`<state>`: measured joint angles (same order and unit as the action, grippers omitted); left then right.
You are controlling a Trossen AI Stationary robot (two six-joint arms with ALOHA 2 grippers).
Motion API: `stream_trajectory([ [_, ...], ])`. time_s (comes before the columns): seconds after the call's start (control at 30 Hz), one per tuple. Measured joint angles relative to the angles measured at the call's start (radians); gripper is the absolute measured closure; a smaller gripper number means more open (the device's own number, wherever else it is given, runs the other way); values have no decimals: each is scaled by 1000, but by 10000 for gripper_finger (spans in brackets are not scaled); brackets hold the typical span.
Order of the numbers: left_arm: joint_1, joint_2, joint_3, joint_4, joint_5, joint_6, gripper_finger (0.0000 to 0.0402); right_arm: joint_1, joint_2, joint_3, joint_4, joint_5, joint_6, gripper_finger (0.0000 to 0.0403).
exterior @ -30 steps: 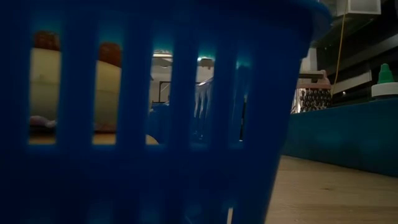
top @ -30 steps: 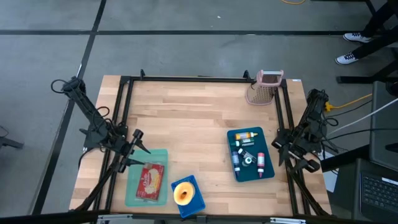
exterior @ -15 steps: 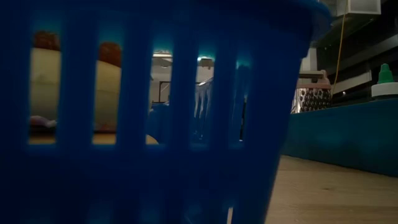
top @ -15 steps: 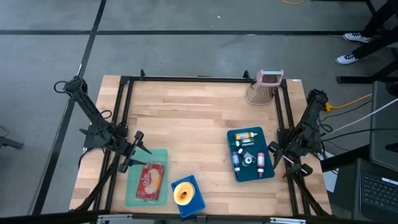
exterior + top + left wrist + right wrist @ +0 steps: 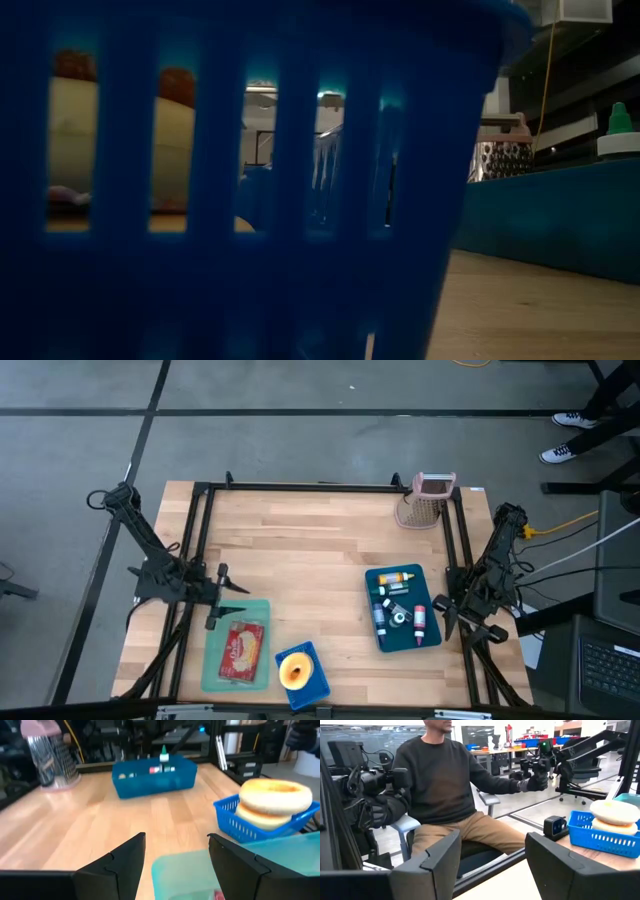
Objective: Pick & Place Food Item
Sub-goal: Return to Home Position
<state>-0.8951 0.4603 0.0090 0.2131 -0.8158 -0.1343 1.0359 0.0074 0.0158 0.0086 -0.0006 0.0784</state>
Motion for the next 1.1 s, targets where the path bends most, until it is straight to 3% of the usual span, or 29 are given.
stream_trajectory([
  [0.13, 0, 0, 0, -42, 17, -50, 187, 0, 0, 0, 0, 0, 4, 186],
  [0.33, 0, 1, 0, 34, 235, -45, 187, 0, 0, 0, 0, 1, 15, 186],
  [0.47, 0, -8, 0, 126, 289, 25, 187, 0, 0, 0, 3, 17, 19, 186],
  [0.57, 0, -65, 0, 163, 292, 81, 187, 0, 0, 0, 3, 19, 22, 186],
  [0.67, 0, -170, 0, 182, 400, 172, 187, 0, 0, 0, 4, 19, 22, 186],
  [0.73, 0, -261, 0, 158, 471, 213, 187, 0, 0, 0, 4, 19, 22, 186],
  [0.87, 1, -460, 0, -47, 425, 174, 187, 0, 0, 0, 3, 11, 22, 186],
  [0.93, 3, -457, 1, -62, 406, 164, 187, 0, 0, 0, 3, 11, 21, 186],
  [1.1, 3, -460, 0, -113, 484, 155, 187, -1, 1, 0, 2, 7, 19, 186],
])
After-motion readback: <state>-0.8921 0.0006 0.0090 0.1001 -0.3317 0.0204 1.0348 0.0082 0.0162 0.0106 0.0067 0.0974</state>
